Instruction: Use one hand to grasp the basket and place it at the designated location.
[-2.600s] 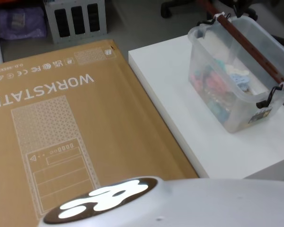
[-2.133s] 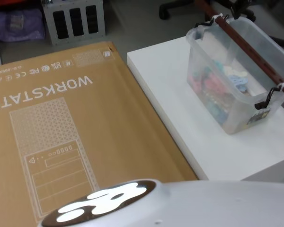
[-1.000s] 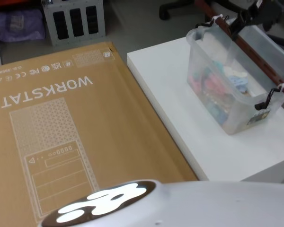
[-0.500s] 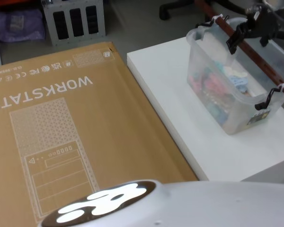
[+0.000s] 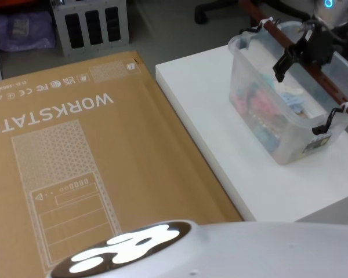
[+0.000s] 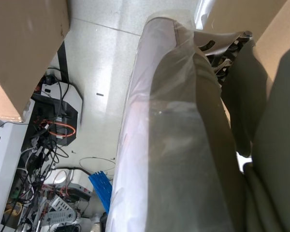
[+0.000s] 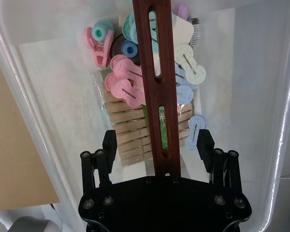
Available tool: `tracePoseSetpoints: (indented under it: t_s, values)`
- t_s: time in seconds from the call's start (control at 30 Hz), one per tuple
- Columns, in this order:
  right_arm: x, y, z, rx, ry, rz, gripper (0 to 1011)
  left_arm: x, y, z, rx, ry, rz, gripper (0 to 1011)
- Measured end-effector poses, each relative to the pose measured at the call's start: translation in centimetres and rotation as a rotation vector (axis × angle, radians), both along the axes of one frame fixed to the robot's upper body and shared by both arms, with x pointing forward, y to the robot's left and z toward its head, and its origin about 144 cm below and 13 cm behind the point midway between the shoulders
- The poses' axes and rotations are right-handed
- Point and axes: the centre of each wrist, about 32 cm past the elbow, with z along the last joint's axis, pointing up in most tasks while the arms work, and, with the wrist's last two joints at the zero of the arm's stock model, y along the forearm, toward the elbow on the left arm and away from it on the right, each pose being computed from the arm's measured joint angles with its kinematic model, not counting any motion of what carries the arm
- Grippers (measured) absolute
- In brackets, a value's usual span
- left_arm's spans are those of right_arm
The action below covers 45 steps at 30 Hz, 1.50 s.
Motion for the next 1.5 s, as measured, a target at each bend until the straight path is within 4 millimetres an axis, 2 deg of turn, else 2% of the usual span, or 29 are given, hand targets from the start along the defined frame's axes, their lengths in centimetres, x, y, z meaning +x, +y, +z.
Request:
tracePoseSetpoints:
  t_s: [0.23, 0.6, 0.8, 0.83, 1.03, 1.07, 1.17, 1.2, 1.37, 1.4, 1.5]
  values:
    - [0.5, -0.3, -1.3, 0.014, 0.034, -0.003, 1000, 0.0, 0.0, 0.0, 0.0, 0.0, 0.0, 0]
    - [0.6, -0.2, -1.4, 0.009, 0.04, 0.002, 994, 0.0, 0.0, 0.0, 0.0, 0.0, 0.0, 0]
    - [0.5, -0.2, -1.4, 0.009, 0.039, 0.0, 856, 0.0, 0.0, 0.0, 0.0, 0.0, 0.0, 0]
    - [0.5, -0.2, -1.4, 0.009, 0.039, 0.0, 795, 0.0, 0.0, 0.0, 0.0, 0.0, 0.0, 0]
    - [0.5, -0.2, -1.3, 0.008, 0.038, -0.001, 641, 0.0, 0.0, 0.0, 0.0, 0.0, 0.0, 0]
    - [0.5, -0.2, -1.3, 0.008, 0.038, -0.001, 583, 0.0, 0.0, 0.0, 0.0, 0.0, 0.0, 0]
    - [0.5, -0.2, -1.3, 0.008, 0.038, -0.001, 527, 0.0, 0.0, 0.0, 0.0, 0.0, 0.0, 0]
    - [0.5, -0.2, -1.3, 0.008, 0.038, -0.001, 467, 0.0, 0.0, 0.0, 0.0, 0.0, 0.0, 0]
    - [0.5, -0.2, -1.3, 0.007, 0.037, -0.002, 319, 0.0, 0.0, 0.0, 0.0, 0.0, 0.0, 0]
    - [0.5, -0.2, -1.3, 0.007, 0.037, -0.002, 262, 0.0, 0.0, 0.0, 0.0, 0.0, 0.0, 0]
    - [0.5, -0.2, -1.3, 0.007, 0.037, -0.002, 196, 0.0, 0.0, 0.0, 0.0, 0.0, 0.0, 0]
